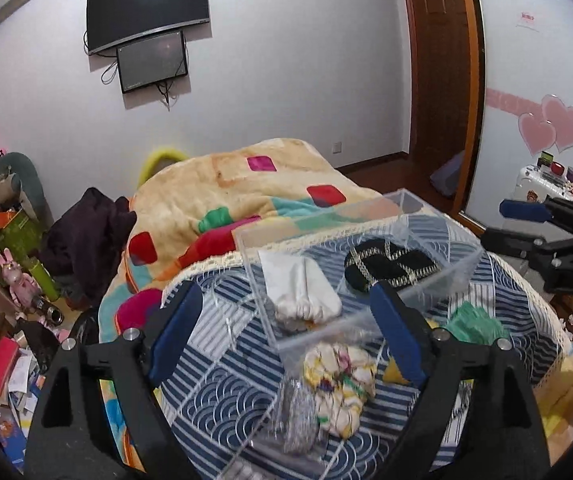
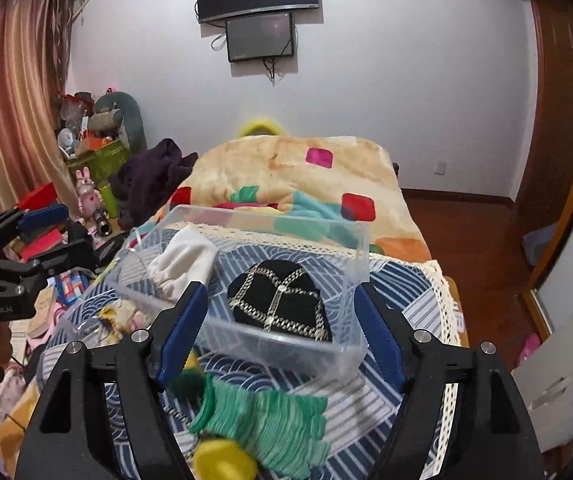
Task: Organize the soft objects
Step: 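Grasp the floral cloth with the left tool while the right tool grasps the sponge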
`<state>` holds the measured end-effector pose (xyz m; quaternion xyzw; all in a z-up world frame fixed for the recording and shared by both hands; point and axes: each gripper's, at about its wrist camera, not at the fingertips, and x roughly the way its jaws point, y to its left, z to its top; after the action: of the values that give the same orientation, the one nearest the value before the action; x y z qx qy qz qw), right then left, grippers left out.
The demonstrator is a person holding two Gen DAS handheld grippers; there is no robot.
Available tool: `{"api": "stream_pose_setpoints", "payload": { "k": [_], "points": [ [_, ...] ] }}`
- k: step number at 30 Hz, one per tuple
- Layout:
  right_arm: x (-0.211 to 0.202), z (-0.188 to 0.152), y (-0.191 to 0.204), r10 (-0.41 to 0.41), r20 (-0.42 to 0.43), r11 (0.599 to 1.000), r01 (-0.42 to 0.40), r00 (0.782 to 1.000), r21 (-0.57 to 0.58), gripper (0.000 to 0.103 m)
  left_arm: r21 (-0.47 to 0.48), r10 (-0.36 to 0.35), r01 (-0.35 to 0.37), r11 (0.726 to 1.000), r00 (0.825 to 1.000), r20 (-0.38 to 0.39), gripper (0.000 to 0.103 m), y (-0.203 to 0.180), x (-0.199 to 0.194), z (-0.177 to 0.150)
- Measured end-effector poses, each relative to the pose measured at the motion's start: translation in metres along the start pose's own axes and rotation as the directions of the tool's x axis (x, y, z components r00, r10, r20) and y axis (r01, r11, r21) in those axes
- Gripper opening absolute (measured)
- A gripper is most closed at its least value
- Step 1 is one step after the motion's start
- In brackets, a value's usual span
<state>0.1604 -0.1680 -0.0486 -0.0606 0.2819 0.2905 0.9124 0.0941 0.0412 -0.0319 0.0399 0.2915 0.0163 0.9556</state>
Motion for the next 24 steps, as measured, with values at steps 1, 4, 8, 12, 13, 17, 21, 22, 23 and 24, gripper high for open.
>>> {"api": "stream_pose_setpoints", "payload": {
  "k": [1,4,8,12,13,17,21,22,23,24],
  "points": [
    [-0.002,-0.002,0.003,-0.004,0.004,1.0,0.004,1.0,-0.002,0.073,-0.006,-0.005,0.005,1.0,1.0,-0.008,0.087,0.0,0.0,-0.004],
    [-0.006,-0.009,0.009,-0.008,0.011,1.0,0.008,1.0,-0.017,0.074,-0.029,-0.03,0.029,0.999,0.999,-0.039,0.087,0.001,0.001,-0.018],
    [-0.007,-0.019,0.019,0.008,0.006,1.0,-0.008,1.0,-0.025,0.078,-0.053,-0.048,0.044,0.998,0.996,-0.08,0.087,0.0,0.006,-0.037],
    [-0.001,-0.03,0.029,0.038,-0.018,0.999,-0.038,0.999,-0.034,0.078,-0.055,-0.06,0.054,0.997,0.993,-0.103,0.086,-0.006,0.013,-0.051],
    [0.002,-0.032,0.032,0.049,-0.027,0.998,-0.05,0.998,-0.036,0.078,-0.051,-0.06,0.055,0.997,0.992,-0.107,0.086,-0.008,0.016,-0.053],
    [0.018,-0.042,0.04,0.087,-0.071,0.996,-0.089,0.994,-0.026,0.078,-0.056,-0.095,0.089,0.994,0.988,-0.119,0.07,-0.011,0.022,-0.056],
    [0.033,-0.051,0.047,0.135,-0.113,0.991,-0.136,0.984,-0.003,0.075,-0.073,-0.129,0.119,0.99,0.981,-0.148,0.05,-0.012,0.033,-0.057],
    [0.034,-0.053,0.048,0.14,-0.119,0.99,-0.142,0.983,-0.002,0.071,-0.077,-0.137,0.127,0.989,0.979,-0.152,0.048,-0.012,0.035,-0.057],
    [0.038,-0.054,0.05,0.152,-0.13,0.988,-0.153,0.98,-0.003,0.069,-0.08,-0.145,0.134,0.988,0.977,-0.156,0.047,-0.013,0.037,-0.058],
    [0.038,-0.056,0.051,0.155,-0.133,0.988,-0.157,0.979,-0.005,0.064,-0.083,-0.15,0.138,0.987,0.976,-0.159,0.046,-0.014,0.039,-0.059]
  ]
}}
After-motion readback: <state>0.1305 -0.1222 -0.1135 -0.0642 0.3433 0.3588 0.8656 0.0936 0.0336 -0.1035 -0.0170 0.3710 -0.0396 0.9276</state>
